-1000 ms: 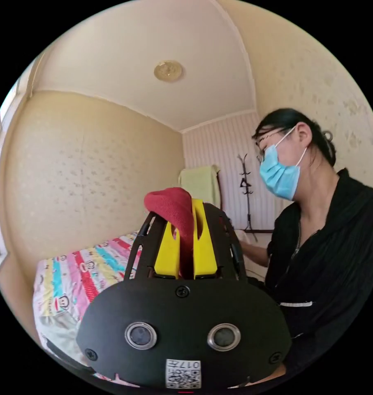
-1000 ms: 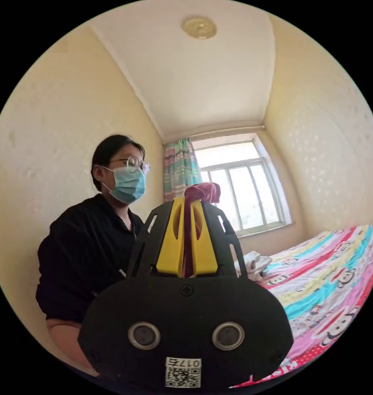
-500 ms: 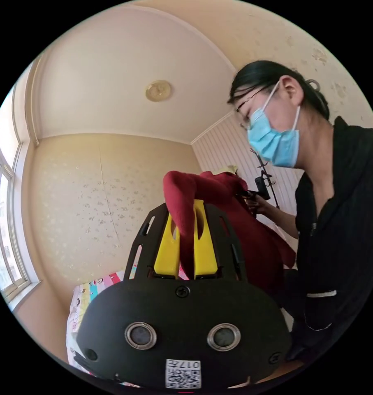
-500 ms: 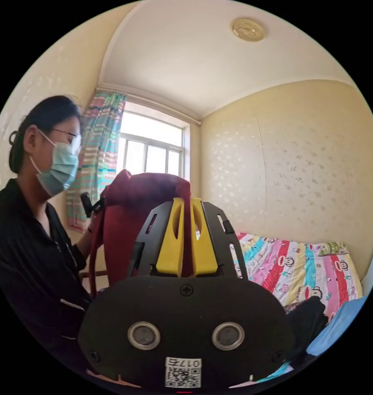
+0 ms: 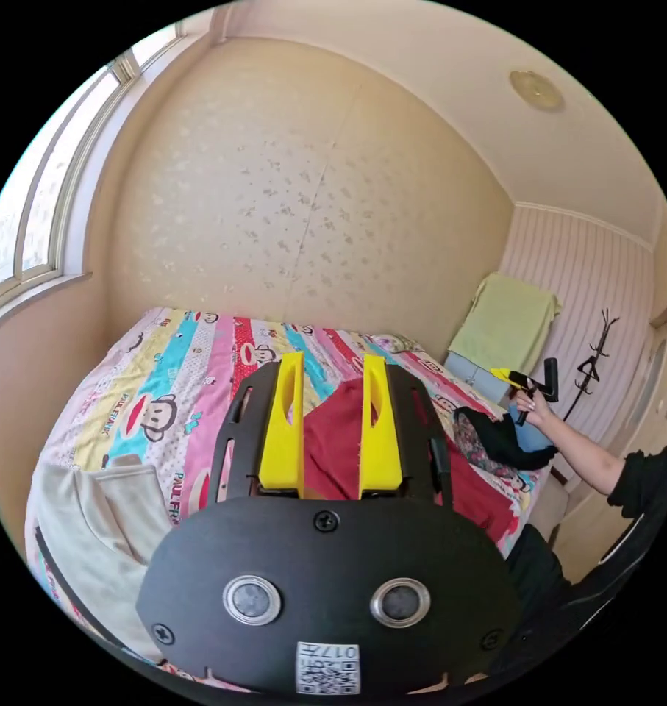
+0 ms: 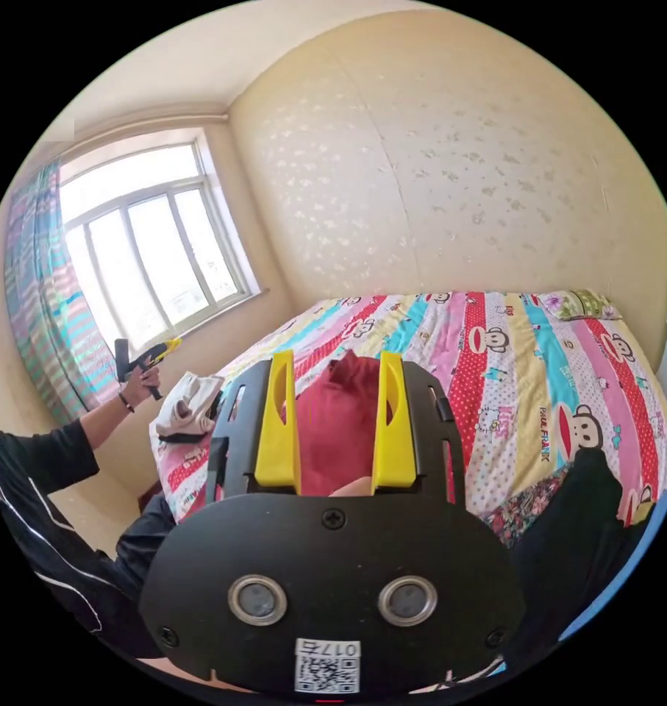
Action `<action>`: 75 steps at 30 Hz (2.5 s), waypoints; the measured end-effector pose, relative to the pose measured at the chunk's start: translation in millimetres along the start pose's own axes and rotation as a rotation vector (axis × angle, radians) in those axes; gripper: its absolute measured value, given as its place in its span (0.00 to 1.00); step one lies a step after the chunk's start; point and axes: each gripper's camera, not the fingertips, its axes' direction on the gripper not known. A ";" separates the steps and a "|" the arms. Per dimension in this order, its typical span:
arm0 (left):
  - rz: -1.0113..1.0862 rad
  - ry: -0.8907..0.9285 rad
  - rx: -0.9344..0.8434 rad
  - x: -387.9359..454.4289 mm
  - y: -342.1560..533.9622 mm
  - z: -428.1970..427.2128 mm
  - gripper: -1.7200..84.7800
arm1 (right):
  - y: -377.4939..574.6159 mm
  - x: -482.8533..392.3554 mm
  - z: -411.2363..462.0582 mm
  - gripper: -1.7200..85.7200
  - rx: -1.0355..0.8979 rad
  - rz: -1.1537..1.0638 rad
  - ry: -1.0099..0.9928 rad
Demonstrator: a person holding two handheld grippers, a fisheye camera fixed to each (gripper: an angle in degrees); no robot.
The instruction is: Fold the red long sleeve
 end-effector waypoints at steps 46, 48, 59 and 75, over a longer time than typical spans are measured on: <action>-0.281 -0.037 -0.331 34.1 164.5 -16.9 0.27 | 243.4 -22.1 -141.3 0.07 -0.319 0.251 0.708; -0.284 -0.048 -0.372 31.0 166.6 -11.8 0.26 | 235.5 -6.1 -173.9 0.07 -0.289 0.313 0.764; -0.366 0.025 -0.417 0.2 182.2 -16.5 0.21 | 302.0 -80.0 -230.7 0.17 -0.113 0.197 0.054; -0.247 0.008 -0.413 3.3 134.7 -54.4 0.08 | 236.5 -107.6 -273.2 0.05 -0.175 0.057 0.363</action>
